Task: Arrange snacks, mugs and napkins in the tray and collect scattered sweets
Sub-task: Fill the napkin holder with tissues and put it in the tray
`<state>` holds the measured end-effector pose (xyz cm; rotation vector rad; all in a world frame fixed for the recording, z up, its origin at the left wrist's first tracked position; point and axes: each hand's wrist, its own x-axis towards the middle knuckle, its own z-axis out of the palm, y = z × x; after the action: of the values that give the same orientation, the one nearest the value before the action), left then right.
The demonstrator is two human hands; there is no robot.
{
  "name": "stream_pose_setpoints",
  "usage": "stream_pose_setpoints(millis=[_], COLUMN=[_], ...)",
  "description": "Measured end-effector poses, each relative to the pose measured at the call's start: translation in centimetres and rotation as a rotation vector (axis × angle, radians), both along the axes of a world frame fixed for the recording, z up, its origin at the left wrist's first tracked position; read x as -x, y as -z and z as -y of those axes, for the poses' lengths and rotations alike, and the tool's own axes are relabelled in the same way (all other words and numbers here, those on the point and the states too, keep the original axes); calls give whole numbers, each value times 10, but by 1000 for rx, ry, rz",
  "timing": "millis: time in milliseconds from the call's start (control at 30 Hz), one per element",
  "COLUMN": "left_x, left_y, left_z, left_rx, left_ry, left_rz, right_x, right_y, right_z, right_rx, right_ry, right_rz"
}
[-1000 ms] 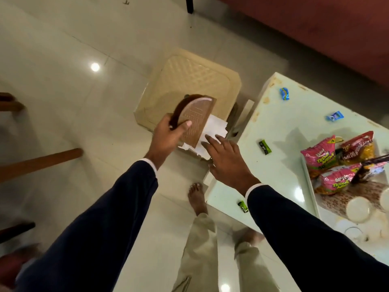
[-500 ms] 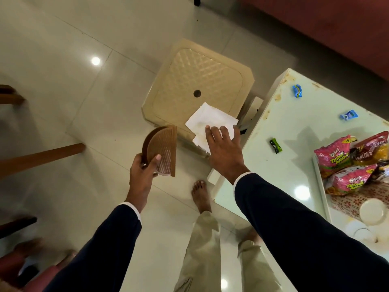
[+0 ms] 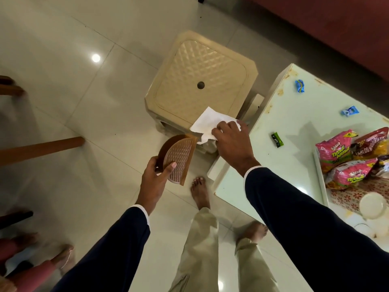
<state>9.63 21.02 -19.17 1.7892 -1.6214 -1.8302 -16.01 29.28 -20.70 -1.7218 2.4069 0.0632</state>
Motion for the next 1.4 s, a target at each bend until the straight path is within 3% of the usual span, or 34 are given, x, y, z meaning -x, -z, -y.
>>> stream_pose_setpoints(millis=[100, 300, 400, 600, 700, 933, 1000, 1133, 1400], left_x=[-3, -1, 12, 65, 98, 164, 183, 210, 238], left_y=[-8, -29, -51, -129, -182, -305, -336, -375, -383], left_z=[-4, -15, -29, -98, -149, -275, -302, -346, -355], left_rx=[34, 68, 125, 190, 229, 346, 340, 307, 420], left_ry=[18, 221, 422, 714, 806, 1097, 1131, 1116, 1211], left_rz=[-10, 1, 7, -26, -75, -259, -340, -450, -375], right_x=[14, 42, 51, 64, 69, 74, 75, 90, 116], right_y=[-12, -50, -84, -207, -289, -463, -480, -478, -501], right_z=[1, -41, -88, -203, -266, -404, -427, -463, -492], right_rx=[78, 372, 513, 784, 817, 827, 723, 472, 371], right_ry=[218, 1066, 1199, 1254, 1167, 534, 463, 565, 434], right_rz=[325, 1431, 1651, 1643, 1602, 1924, 1826, 1041, 443])
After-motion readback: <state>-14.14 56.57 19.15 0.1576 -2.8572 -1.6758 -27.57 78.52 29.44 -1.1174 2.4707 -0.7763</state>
